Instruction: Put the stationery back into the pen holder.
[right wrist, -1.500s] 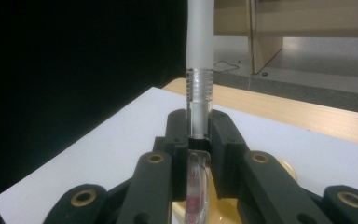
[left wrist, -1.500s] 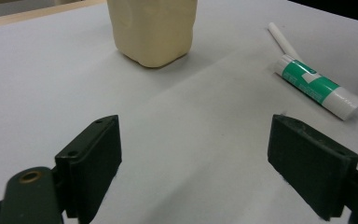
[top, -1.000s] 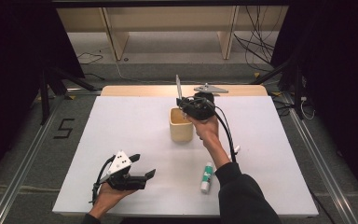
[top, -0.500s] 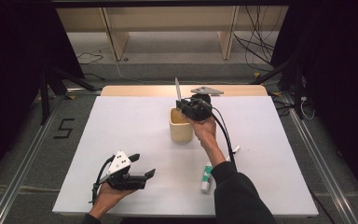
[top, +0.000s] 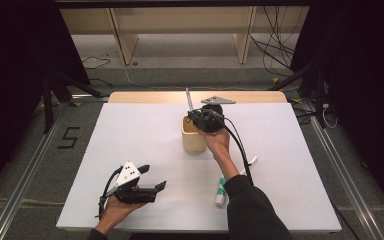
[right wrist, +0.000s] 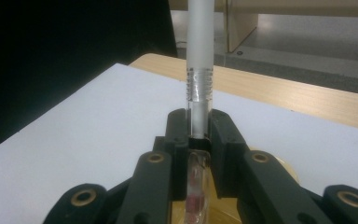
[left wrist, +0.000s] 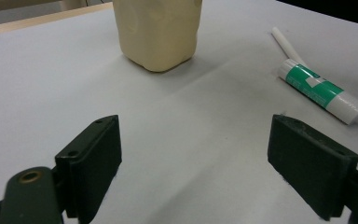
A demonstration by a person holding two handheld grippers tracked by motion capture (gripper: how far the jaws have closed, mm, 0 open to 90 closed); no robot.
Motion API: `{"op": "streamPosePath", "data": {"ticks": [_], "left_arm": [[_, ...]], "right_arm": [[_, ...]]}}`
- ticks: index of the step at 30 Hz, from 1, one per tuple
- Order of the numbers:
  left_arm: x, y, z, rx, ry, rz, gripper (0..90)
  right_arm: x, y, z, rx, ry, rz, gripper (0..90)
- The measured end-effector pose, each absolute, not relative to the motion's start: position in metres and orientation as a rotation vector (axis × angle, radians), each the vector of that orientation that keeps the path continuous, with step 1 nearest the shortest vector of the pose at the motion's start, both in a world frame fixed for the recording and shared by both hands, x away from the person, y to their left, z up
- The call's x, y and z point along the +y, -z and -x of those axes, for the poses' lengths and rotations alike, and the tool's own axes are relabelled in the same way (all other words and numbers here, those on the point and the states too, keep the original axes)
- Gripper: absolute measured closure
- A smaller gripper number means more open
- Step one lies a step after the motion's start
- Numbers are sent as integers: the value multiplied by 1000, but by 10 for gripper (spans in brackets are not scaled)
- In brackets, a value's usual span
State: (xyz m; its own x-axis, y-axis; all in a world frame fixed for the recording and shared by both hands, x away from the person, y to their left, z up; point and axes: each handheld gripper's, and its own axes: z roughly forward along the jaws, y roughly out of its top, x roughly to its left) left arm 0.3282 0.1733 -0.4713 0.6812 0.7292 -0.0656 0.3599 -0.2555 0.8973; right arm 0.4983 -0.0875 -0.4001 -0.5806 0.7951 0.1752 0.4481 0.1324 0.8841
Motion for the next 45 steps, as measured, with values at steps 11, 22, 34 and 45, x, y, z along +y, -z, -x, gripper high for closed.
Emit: {"op": "streamPosePath", "data": {"ticks": [11, 22, 34, 45], "left_arm": [[174, 472, -329, 857, -446, -1871, 172], [174, 471, -328, 857, -448, -1865, 172], [174, 471, -329, 863, -448, -1858, 172], [174, 471, -330, 879, -442, -1868, 171]], "right_arm": [[-89, 408, -497, 2072, -1422, -1224, 792], [-85, 413, -495, 2085, -1405, -1232, 790], [-95, 403, -487, 2134, -1392, -1250, 335], [-130, 390, -469, 2102, -1421, -1245, 304]]}}
